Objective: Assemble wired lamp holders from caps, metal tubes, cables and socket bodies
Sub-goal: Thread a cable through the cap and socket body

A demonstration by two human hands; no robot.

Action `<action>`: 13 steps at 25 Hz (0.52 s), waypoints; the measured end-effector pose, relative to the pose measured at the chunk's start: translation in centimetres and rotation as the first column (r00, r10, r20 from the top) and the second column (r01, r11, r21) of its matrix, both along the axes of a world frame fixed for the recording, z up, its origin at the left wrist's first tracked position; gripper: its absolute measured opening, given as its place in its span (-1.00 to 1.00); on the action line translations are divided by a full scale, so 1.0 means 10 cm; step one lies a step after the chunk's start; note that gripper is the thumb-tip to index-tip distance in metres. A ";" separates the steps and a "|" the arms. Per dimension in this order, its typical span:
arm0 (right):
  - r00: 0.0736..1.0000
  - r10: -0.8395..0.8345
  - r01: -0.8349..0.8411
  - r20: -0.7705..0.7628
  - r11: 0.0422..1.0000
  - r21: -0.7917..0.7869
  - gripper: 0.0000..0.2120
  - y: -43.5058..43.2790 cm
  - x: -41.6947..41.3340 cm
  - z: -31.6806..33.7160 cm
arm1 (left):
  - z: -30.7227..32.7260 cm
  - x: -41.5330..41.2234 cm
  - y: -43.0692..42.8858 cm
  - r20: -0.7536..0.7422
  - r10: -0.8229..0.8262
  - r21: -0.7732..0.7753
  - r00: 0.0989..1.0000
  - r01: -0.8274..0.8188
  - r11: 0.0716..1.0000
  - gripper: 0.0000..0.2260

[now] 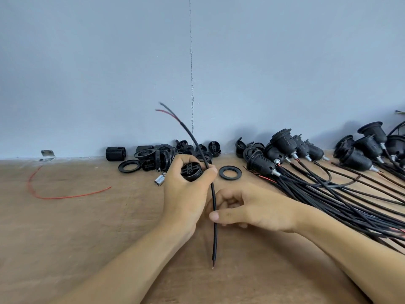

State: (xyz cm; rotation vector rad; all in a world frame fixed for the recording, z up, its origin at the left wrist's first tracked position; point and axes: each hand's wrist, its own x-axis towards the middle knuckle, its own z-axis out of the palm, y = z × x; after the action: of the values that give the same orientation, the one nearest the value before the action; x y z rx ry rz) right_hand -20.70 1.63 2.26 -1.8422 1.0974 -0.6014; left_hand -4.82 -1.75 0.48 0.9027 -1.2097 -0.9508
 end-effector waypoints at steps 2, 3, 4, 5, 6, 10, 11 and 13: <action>0.999 0.006 -0.007 0.044 1.000 0.014 -0.89 0.02 0.05 -0.02 | -0.02 0.00 -0.01 -0.012 -0.007 0.027 1.000 0.007 1.000 -0.77; 0.995 -0.022 0.021 0.098 1.000 0.012 -0.87 0.01 0.06 -0.03 | -0.03 0.01 -0.02 -0.004 -0.013 0.027 1.000 0.013 1.000 -0.77; 0.983 -0.076 0.075 0.169 0.997 0.011 -0.86 0.00 0.06 -0.06 | -0.04 0.02 -0.03 0.022 -0.019 0.022 1.000 0.019 1.000 -0.77; 0.957 -0.149 0.149 0.248 0.989 0.019 -0.84 -0.02 0.05 -0.08 | -0.04 0.03 -0.03 0.065 -0.027 0.026 0.998 0.026 0.999 -0.76; 0.917 -0.228 0.228 0.328 0.973 0.037 -0.83 -0.05 0.03 -0.11 | -0.05 0.04 -0.03 0.116 -0.044 0.046 0.992 0.039 0.998 -0.74; 0.740 -0.368 0.392 0.563 0.916 0.083 -0.76 -0.13 -0.07 -0.11 | -0.09 0.05 -0.05 0.346 -0.205 0.148 0.916 0.162 0.976 -0.71; 0.726 -0.366 0.409 0.583 0.910 0.061 -0.76 -0.14 -0.08 -0.10 | -0.10 0.05 -0.05 0.393 -0.238 0.154 0.888 0.192 0.969 -0.70; 0.722 -0.359 0.434 0.592 0.901 0.017 -0.78 -0.15 -0.08 -0.10 | -0.13 0.06 -0.06 0.469 -0.274 0.116 0.840 0.249 0.962 -0.68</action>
State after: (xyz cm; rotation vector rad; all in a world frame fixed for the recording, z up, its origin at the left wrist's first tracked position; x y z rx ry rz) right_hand -21.48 0.13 1.25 -1.3514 1.0363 -1.4190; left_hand -4.18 -2.40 -0.79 1.0716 -1.7793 -1.0074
